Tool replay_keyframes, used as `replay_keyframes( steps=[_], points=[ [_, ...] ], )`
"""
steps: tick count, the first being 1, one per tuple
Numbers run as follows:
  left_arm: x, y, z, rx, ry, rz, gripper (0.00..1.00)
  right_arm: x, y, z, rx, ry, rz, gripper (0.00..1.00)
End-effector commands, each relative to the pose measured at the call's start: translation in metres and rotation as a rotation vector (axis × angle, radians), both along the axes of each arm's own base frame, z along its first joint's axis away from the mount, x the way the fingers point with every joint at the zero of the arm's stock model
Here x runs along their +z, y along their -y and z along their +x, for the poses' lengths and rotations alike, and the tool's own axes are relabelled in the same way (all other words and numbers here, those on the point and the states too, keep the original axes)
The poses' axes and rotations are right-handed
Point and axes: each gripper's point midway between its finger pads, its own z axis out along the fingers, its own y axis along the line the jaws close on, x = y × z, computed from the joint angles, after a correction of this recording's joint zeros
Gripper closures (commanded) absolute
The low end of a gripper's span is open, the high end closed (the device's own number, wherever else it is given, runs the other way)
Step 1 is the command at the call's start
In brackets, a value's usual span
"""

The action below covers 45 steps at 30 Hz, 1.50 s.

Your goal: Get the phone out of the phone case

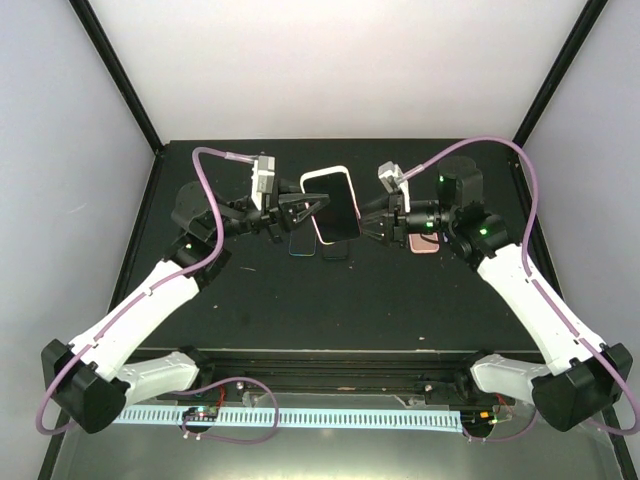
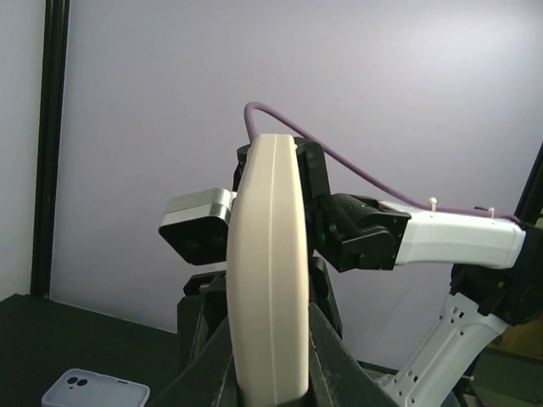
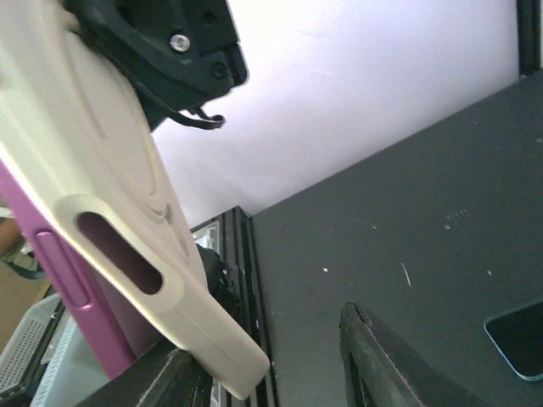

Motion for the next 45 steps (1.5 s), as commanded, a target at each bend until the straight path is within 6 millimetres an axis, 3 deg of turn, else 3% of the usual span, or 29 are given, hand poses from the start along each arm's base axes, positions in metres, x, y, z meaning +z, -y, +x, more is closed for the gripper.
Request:
replay_keyframes(
  steps=[1,7,11,15,18,21,23,26,29,32,35,39,45],
  points=[
    [-0.113,0.026,0.007,-0.121,-0.385,0.254,0.98,0.096,-0.001,-0.055,0.249,0.287,0.23,0.59],
    [-0.118,0.02,0.018,-0.081,-0.408,0.266,0.98,0.102,0.002,-0.069,0.315,0.271,0.256,0.66],
    [-0.125,0.022,0.021,-0.082,-0.432,0.284,0.98,0.105,0.001,-0.065,0.284,0.259,0.259,0.7],
    [-0.124,0.022,0.02,-0.088,-0.43,0.283,0.98,0.094,-0.002,-0.052,0.224,0.244,0.239,0.77],
    [-0.123,0.021,0.021,-0.084,-0.424,0.281,0.98,0.073,-0.005,-0.034,0.129,0.219,0.198,0.89],
    [-0.125,0.021,0.023,-0.068,-0.429,0.284,0.95,0.053,-0.006,-0.03,0.117,0.177,0.172,0.97],
    [-0.126,0.018,0.029,-0.04,-0.435,0.287,0.85,0.04,-0.006,-0.028,0.107,0.142,0.153,0.99],
    [-0.129,0.014,0.037,0.026,-0.43,0.304,0.57,0.017,-0.005,-0.018,0.04,0.073,0.115,0.99],
    [-0.129,-0.002,0.056,0.212,-0.39,0.338,0.4,-0.014,0.0,-0.012,-0.02,-0.02,0.072,0.99],
    [-0.13,-0.041,0.088,0.559,-0.363,0.375,0.32,-0.044,0.011,-0.005,-0.115,-0.109,0.007,0.99],
    [-0.124,-0.064,0.093,0.764,-0.302,0.417,0.26,-0.081,0.029,0.012,-0.299,-0.249,-0.051,0.99],
    [-0.134,-0.048,0.074,0.792,-0.25,0.464,0.25,-0.119,0.051,0.028,-0.462,-0.383,-0.14,0.99],
    [-0.193,-0.006,0.04,0.787,-0.211,0.541,0.31,-0.166,0.086,0.036,-0.646,-0.513,-0.25,0.99]
  ],
)
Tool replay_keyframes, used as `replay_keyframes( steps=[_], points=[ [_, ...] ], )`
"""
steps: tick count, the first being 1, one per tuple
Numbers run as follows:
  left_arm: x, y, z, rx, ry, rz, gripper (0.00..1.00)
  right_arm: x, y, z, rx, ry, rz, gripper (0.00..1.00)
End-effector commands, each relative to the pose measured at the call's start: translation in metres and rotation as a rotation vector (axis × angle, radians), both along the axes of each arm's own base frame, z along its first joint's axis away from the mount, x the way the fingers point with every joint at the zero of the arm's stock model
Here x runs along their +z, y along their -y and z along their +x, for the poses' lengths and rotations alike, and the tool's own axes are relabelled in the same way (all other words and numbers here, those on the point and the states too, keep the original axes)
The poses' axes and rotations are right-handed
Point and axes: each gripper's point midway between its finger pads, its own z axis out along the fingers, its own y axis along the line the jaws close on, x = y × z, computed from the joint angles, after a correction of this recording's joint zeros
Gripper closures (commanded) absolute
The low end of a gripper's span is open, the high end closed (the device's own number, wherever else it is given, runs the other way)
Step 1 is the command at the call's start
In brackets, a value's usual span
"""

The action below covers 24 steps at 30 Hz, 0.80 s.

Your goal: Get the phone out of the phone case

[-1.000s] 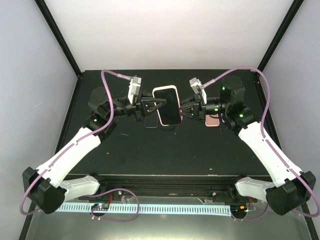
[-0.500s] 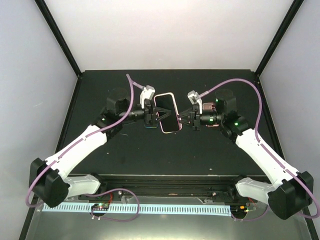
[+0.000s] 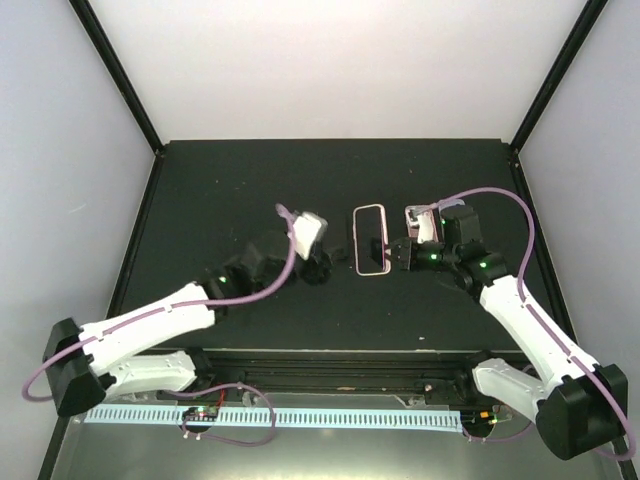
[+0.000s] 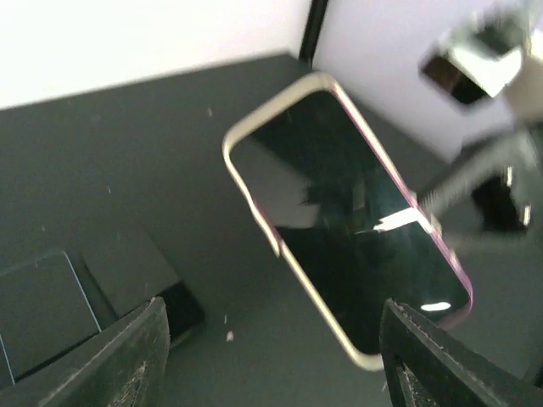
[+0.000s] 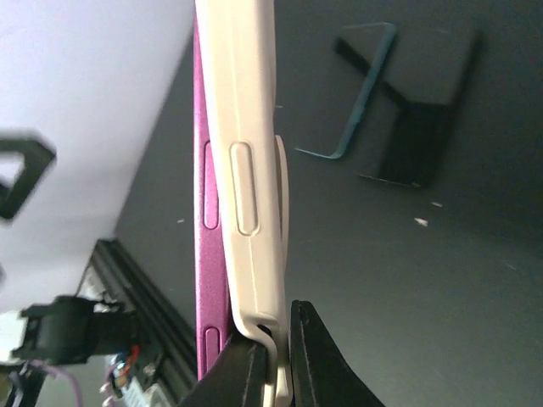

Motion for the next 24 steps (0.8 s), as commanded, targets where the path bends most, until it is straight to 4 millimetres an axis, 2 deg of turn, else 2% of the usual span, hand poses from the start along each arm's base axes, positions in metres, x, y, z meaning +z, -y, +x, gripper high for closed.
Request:
replay_keyframes(
  steps=[1,3,7,10,15,24],
  points=[
    [-0.05,0.014,-0.01,0.095,0.035,0.123,0.31,-0.026,0.028,0.011,-0.166,-0.06,-0.083,0.99],
    [-0.071,0.022,-0.012,0.139,0.059,0.147,0.31,-0.038,0.031,0.012,-0.194,-0.07,-0.072,0.99],
    [-0.098,0.051,-0.017,0.084,0.053,0.176,0.3,-0.062,0.037,0.016,-0.226,-0.082,-0.072,0.99],
    [-0.106,0.071,-0.018,0.049,0.063,0.196,0.3,-0.07,0.044,0.027,-0.267,-0.078,-0.112,0.99],
    [-0.125,0.101,-0.02,-0.021,0.052,0.252,0.29,-0.078,0.044,0.034,-0.285,-0.082,-0.095,0.99],
    [-0.144,0.129,-0.017,-0.098,0.086,0.37,0.28,-0.093,0.035,0.04,-0.257,-0.154,-0.072,0.99]
  ],
)
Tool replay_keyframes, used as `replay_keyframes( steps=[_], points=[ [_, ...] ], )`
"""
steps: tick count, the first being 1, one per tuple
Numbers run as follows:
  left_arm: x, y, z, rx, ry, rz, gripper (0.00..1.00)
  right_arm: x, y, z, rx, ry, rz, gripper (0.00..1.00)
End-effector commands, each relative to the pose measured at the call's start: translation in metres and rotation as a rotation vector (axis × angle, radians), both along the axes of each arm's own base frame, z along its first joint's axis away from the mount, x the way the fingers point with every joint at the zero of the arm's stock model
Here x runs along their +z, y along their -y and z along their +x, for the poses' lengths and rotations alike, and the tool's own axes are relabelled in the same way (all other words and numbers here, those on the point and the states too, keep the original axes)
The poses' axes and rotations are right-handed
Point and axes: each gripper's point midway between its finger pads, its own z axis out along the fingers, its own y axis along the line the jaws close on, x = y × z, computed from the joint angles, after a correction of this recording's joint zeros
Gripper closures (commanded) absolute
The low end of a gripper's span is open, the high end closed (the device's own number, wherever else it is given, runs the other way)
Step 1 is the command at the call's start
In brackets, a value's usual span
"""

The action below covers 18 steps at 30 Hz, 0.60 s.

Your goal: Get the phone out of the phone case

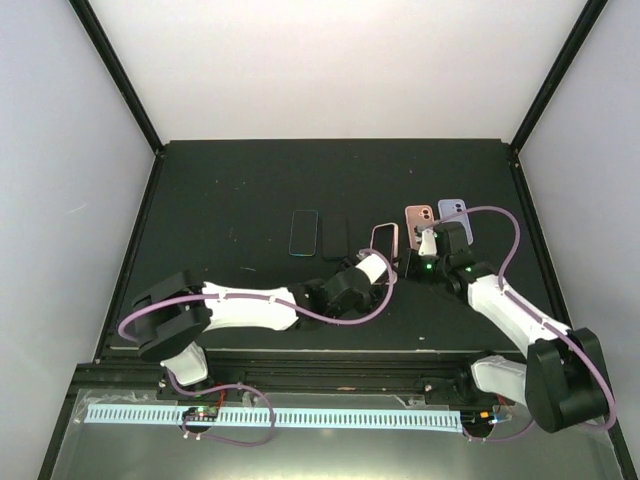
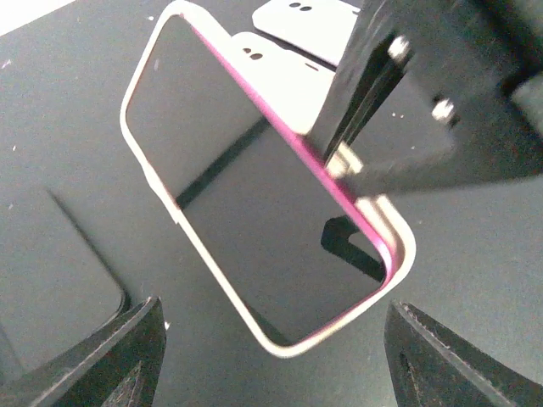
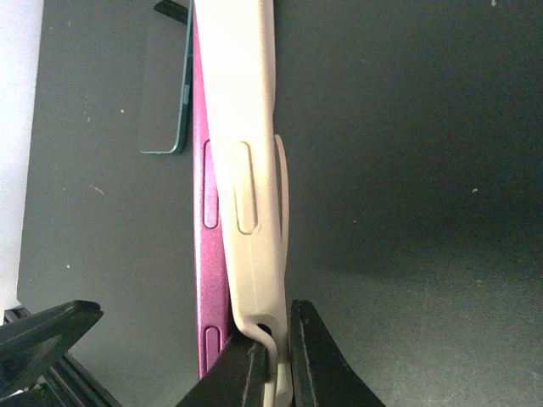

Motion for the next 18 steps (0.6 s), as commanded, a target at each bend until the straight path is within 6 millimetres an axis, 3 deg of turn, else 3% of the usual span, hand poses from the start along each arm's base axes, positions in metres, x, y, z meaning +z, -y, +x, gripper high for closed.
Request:
replay_keyframes(
  steps=[1,10,18],
  points=[
    [0.009,0.025,0.002,-0.064,0.044,0.042,0.28,0.011,-0.01,0.015,0.016,0.034,0.055,0.99],
    [-0.006,0.024,0.002,-0.072,0.05,0.125,0.28,-0.023,-0.011,0.022,0.003,-0.104,0.013,0.99],
    [-0.02,0.031,0.005,-0.092,0.043,0.214,0.29,-0.028,-0.013,0.022,0.012,-0.132,0.019,0.99]
  ],
)
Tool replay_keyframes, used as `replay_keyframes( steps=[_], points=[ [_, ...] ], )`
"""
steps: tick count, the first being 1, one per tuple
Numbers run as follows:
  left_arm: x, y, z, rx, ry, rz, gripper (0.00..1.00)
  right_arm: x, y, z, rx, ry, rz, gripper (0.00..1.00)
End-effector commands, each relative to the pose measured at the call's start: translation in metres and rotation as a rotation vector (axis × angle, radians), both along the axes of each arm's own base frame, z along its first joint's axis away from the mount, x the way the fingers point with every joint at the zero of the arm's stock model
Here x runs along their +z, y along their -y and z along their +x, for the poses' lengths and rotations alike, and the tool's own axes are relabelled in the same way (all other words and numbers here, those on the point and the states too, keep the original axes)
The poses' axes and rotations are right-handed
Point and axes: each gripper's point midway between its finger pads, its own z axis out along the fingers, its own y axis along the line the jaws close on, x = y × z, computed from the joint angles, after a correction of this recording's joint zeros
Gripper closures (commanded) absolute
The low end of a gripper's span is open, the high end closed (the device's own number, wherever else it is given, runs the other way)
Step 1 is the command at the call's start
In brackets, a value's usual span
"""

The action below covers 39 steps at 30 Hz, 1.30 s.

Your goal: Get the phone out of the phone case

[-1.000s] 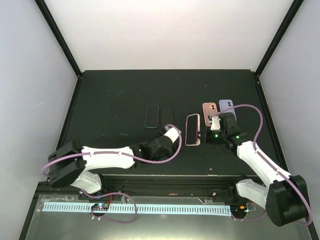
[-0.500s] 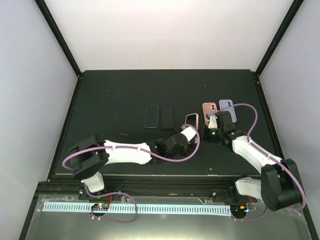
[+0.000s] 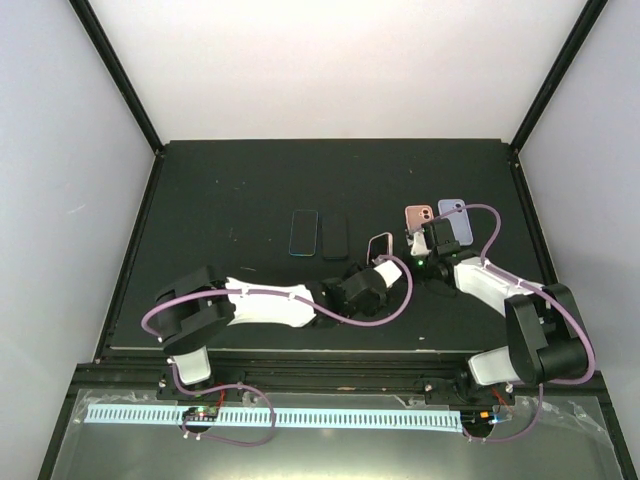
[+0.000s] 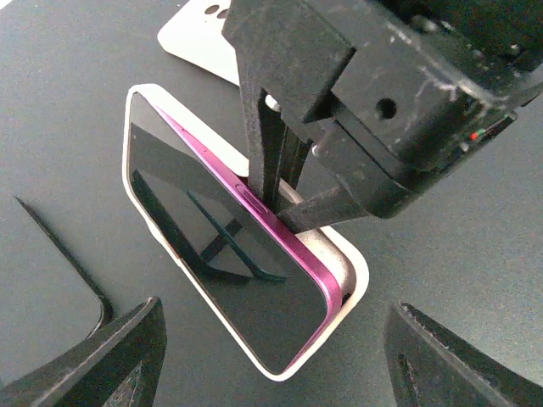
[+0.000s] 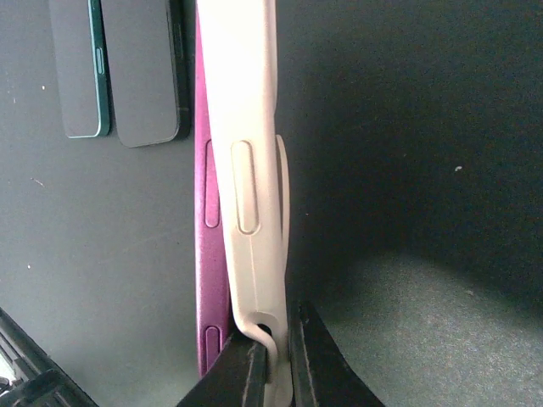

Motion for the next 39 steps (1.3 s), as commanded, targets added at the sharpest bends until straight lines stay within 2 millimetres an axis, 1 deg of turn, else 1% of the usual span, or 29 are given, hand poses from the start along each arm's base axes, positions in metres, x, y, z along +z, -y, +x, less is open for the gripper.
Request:
replay_keyframes(
  steps=[1,10,16,20,24,27,30,33,37,39],
  points=[
    [0.005,0.01,0.003,-0.02,0.022,0.046,0.29,0.023,-0.008,0.014,0.004,0.065,0.056,0.99],
    [-0.002,0.004,0.014,0.046,0.058,0.146,0.29,0.029,-0.013,0.011,0.023,0.068,0.1,0.99],
    [-0.006,-0.012,0.021,0.135,0.109,0.227,0.29,0.035,-0.016,0.009,0.032,0.08,0.123,0.99],
    [-0.005,-0.023,0.025,0.195,0.135,0.24,0.29,0.038,-0.019,0.007,0.046,0.087,0.148,0.99],
    [-0.005,-0.029,0.029,0.238,0.154,0.252,0.33,0.042,-0.023,0.003,0.062,0.079,0.184,0.99],
    [-0.004,-0.03,0.03,0.254,0.163,0.254,0.41,0.044,-0.024,0.003,0.062,0.079,0.194,0.99],
    [-0.002,-0.032,0.03,0.272,0.178,0.256,0.48,0.048,-0.02,0.006,0.04,0.101,0.193,0.99],
    [0.001,-0.034,0.03,0.287,0.194,0.255,0.64,0.049,-0.017,0.006,0.025,0.104,0.201,0.99],
    [0.005,-0.035,0.03,0.306,0.211,0.245,0.89,0.049,-0.016,0.007,0.02,0.102,0.204,0.99],
    [0.007,-0.036,0.03,0.317,0.214,0.239,0.98,0.049,-0.016,0.008,0.018,0.1,0.204,0.99]
  ],
)
